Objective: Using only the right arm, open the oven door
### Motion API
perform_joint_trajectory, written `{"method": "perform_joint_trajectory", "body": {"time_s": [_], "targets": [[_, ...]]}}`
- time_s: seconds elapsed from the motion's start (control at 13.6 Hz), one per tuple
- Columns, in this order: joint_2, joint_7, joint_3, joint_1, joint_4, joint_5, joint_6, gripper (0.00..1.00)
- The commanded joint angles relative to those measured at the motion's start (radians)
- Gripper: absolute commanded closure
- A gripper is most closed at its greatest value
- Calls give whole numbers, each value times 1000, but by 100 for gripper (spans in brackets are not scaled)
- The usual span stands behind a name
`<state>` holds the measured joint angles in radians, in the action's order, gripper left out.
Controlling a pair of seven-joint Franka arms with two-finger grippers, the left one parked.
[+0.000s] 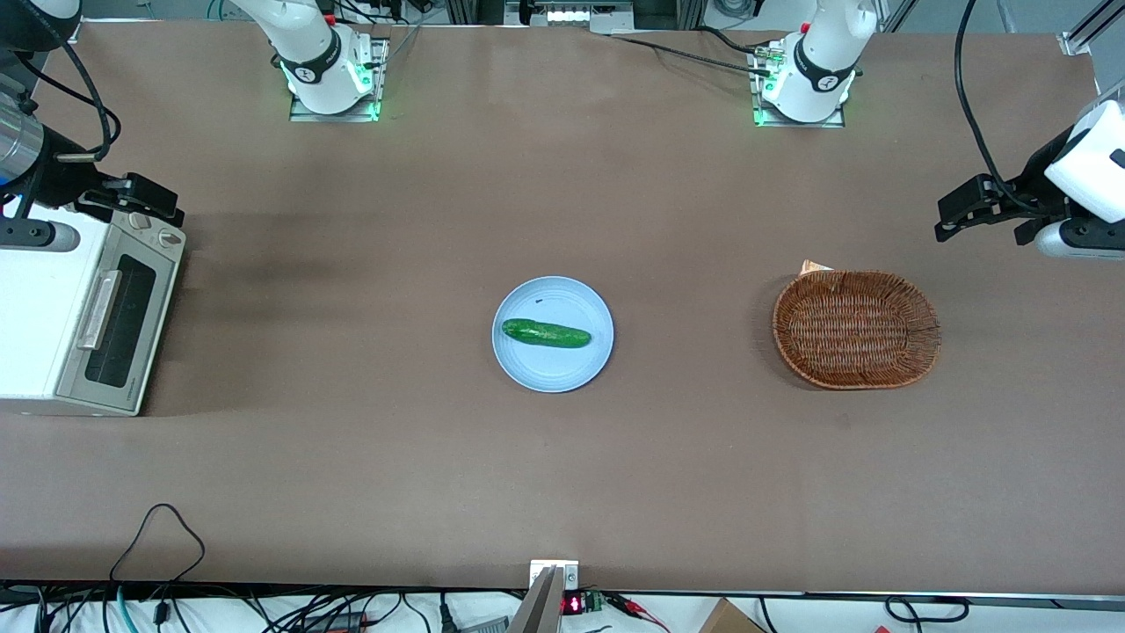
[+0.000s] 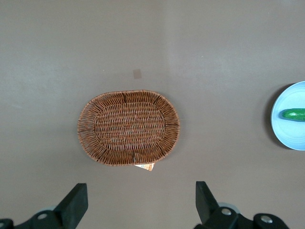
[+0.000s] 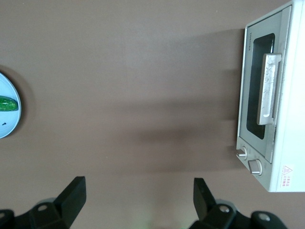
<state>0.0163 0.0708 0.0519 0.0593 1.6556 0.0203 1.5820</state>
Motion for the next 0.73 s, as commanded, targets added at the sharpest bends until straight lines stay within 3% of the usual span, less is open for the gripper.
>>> {"method": "perform_joint_trajectory", "body": {"time_s": [0.0, 0.66], "targets": [[4, 4, 9, 14, -19, 3, -16, 0], [2, -13, 8, 17, -19, 7, -28, 0]]}}
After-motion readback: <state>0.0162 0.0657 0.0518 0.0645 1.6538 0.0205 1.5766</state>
